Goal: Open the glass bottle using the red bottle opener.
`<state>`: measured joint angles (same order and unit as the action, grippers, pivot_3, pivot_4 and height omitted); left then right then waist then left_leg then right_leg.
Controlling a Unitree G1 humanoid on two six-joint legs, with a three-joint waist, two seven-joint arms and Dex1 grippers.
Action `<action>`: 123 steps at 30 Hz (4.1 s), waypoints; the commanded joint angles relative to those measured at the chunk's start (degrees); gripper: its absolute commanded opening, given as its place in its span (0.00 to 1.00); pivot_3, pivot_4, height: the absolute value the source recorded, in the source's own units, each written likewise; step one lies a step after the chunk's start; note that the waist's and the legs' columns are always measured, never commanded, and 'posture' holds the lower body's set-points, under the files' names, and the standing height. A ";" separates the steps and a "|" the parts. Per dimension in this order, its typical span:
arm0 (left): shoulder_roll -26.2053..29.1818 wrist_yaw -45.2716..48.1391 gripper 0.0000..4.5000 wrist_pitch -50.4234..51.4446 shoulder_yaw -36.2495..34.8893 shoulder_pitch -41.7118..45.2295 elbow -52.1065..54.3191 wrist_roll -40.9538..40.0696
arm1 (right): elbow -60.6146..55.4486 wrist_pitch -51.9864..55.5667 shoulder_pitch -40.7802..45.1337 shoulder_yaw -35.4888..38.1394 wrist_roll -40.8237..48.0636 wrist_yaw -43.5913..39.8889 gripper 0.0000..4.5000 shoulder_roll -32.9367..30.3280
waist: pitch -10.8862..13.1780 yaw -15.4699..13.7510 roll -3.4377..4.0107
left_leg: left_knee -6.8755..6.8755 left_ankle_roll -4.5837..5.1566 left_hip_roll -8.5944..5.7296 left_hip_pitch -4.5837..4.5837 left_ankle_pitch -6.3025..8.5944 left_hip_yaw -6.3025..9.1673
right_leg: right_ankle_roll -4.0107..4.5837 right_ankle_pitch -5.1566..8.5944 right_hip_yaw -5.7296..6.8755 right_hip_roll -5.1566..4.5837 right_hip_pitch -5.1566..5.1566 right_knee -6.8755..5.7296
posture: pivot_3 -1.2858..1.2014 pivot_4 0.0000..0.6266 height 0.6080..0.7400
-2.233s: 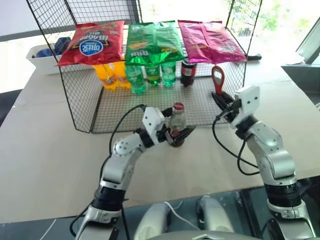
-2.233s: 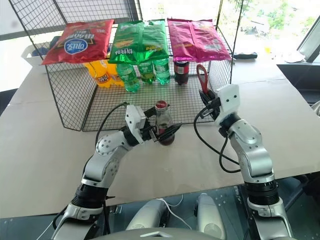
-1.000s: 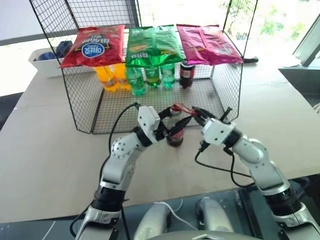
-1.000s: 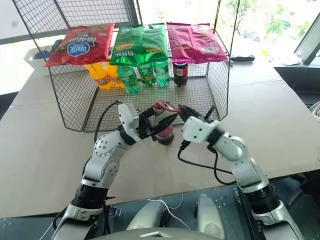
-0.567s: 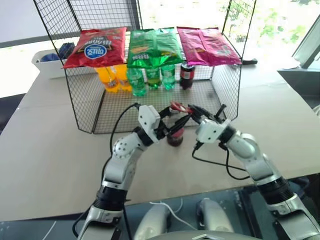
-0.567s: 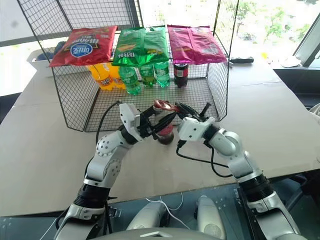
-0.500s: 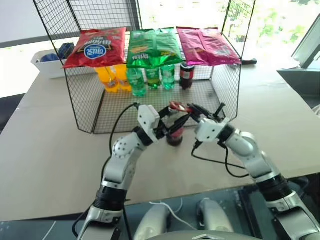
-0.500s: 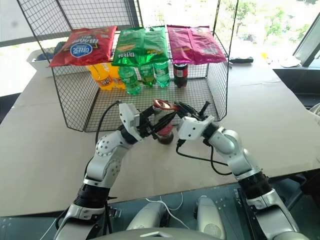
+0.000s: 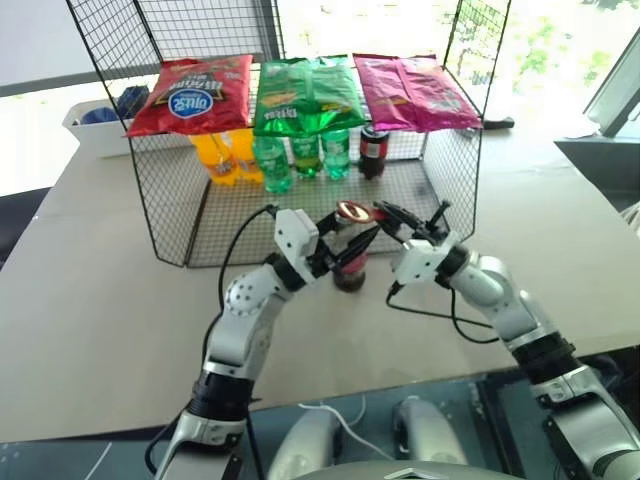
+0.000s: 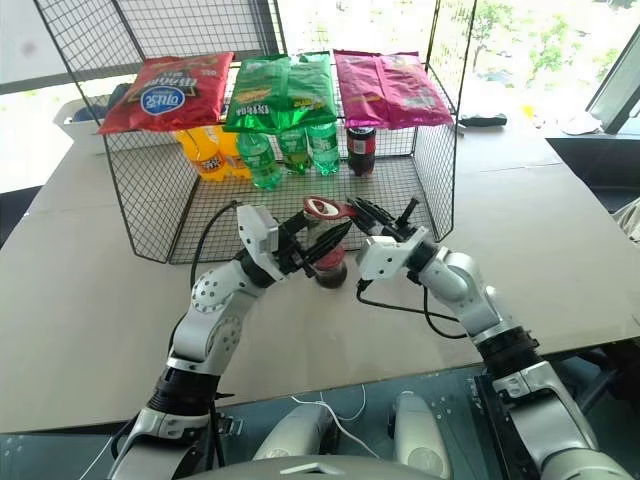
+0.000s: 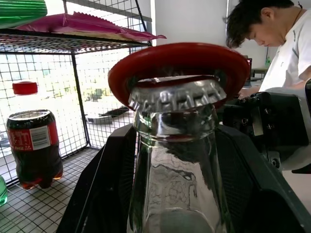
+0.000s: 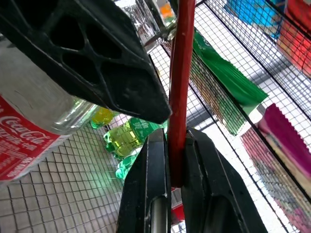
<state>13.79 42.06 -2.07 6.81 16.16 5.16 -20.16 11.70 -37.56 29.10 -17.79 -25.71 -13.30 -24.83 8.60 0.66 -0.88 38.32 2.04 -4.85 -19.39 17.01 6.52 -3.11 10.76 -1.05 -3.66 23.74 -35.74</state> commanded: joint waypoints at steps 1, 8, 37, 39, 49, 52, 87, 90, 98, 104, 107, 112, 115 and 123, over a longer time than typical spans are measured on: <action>-0.37 -1.04 0.50 1.11 0.91 0.27 -3.02 2.15 | -2.46 -5.94 3.75 -2.93 -2.21 -2.75 0.00 -1.29 | 0.03 -0.02 0.03 | 0.00 0.00 0.00 -0.02 0.00 0.00 | 0.00 0.00 0.00 0.00 0.01 0.01 | 0.52 0.24 0.96; -1.04 -1.01 0.50 0.70 1.43 0.20 -3.49 2.58 | -1.76 -7.66 6.39 -2.02 -4.04 -1.17 0.00 -2.29 | 0.04 -0.31 0.04 | 0.00 0.00 -0.03 -0.16 0.00 0.11 | 0.02 0.00 0.06 -0.02 0.03 0.13 | 0.52 0.24 0.96; -2.01 1.17 0.50 0.96 3.59 1.61 -6.22 2.45 | 9.91 -14.45 13.54 1.11 -13.79 9.83 0.00 -10.33 | 0.07 -1.37 0.06 | -0.06 0.00 -0.04 -0.24 0.00 0.17 | 0.02 0.01 0.11 -0.01 0.04 0.27 | 0.52 0.24 0.96; -2.08 1.31 0.50 0.97 3.84 1.50 -6.29 2.46 | 10.19 -14.54 13.76 1.15 -13.88 10.14 0.00 -10.66 | 0.07 -1.41 0.06 | -0.09 0.00 -0.04 -0.25 0.00 0.17 | 0.03 0.01 0.10 -0.01 0.04 0.31 | 0.52 0.24 0.96; -2.00 1.39 0.50 0.69 3.79 1.01 -6.65 2.49 | 8.66 -15.56 13.93 1.82 -11.71 10.70 0.00 -10.17 | 0.07 -1.43 0.06 | -0.11 0.02 -0.04 -0.27 0.01 0.18 | 0.03 0.01 0.10 -0.02 0.03 0.40 | 0.52 0.24 0.96; -1.85 1.34 0.50 0.80 3.59 0.54 -6.21 2.28 | 7.26 -15.75 13.54 2.26 -10.15 10.74 0.00 -9.26 | 0.07 -1.40 0.06 | -0.11 0.02 -0.04 -0.28 0.01 0.18 | 0.03 0.00 0.10 -0.02 0.03 0.41 | 0.52 0.24 0.96; -1.30 0.37 0.98 1.29 1.55 -1.80 -2.41 1.31 | 2.98 -5.53 7.49 7.00 1.74 6.23 0.00 -3.36 | 0.21 -1.30 0.15 | -0.95 0.01 0.02 -0.95 0.00 0.03 | 0.07 -0.03 -0.02 -0.03 1.07 0.87 | 0.52 0.24 0.96; -0.80 0.83 0.98 1.36 1.79 -2.26 -1.62 1.46 | 2.94 -4.94 7.06 7.10 3.18 5.54 0.00 -2.97 | 0.21 -1.30 0.15 | -0.95 0.01 0.02 -1.04 0.00 0.03 | 0.07 -0.03 0.00 -0.03 1.12 0.89 | 0.52 0.24 0.96; 1.78 2.85 0.98 2.96 2.37 -5.33 1.86 1.14 | -1.73 16.20 -2.13 6.82 24.66 -9.33 0.00 1.77 | 0.21 -1.23 0.17 | -0.92 0.01 0.05 -1.05 0.00 0.05 | 0.07 -0.04 0.01 -0.02 1.11 0.89 | 0.52 0.24 0.96; 3.33 2.83 0.99 2.53 2.05 -7.50 2.22 2.01 | -13.91 39.80 -11.31 6.86 33.45 -14.95 0.24 3.14 | 0.18 -1.25 0.22 | -0.88 0.02 0.04 -1.34 0.00 0.06 | 0.07 -0.05 -0.01 -0.29 1.38 0.84 | 0.52 0.24 0.96; 4.28 2.97 0.99 1.91 2.07 -9.12 2.25 2.79 | -17.74 46.78 -13.28 8.11 35.03 -14.05 0.55 3.84 | 0.17 -1.03 0.24 | -0.87 0.02 0.05 -1.33 0.00 0.02 | 0.07 -0.05 -0.03 -0.28 1.42 0.79 | 0.52 0.24 0.96; 5.83 2.80 0.99 1.86 1.30 -11.52 3.35 3.08 | -20.02 52.55 -14.47 12.24 36.71 -10.99 1.00 5.45 | 0.16 -1.30 0.24 | -0.86 0.01 0.04 -1.34 -0.01 0.04 | 0.07 -0.05 0.04 -0.25 1.41 0.77 | 0.52 0.24 0.96; 7.14 2.35 0.99 1.41 0.31 -13.49 4.27 3.42 | -21.15 53.28 -16.01 13.46 36.61 -11.64 1.00 4.57 | 0.16 -1.30 0.25 | -0.85 0.01 0.01 -1.34 0.00 0.04 | 0.07 -0.05 0.03 -0.16 1.42 0.78 | 0.52 0.24 0.96; 11.69 1.29 0.99 0.77 -3.96 -24.64 10.32 2.78 | -24.68 51.65 -24.00 16.95 39.07 -16.43 1.00 1.10 | 0.15 -1.27 0.27 | -0.89 0.02 0.03 -1.36 0.01 0.00 | 0.07 -0.05 0.00 -0.30 1.45 0.80 | 0.52 0.24 0.96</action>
<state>24.94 44.12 -0.43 4.62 -7.56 13.03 -16.98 -9.81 15.61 5.40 -2.66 11.67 -28.33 -23.10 8.76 -0.61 -0.60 37.43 2.06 -4.82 -20.73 17.02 6.52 -3.05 10.71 -1.04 -3.98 25.16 -34.95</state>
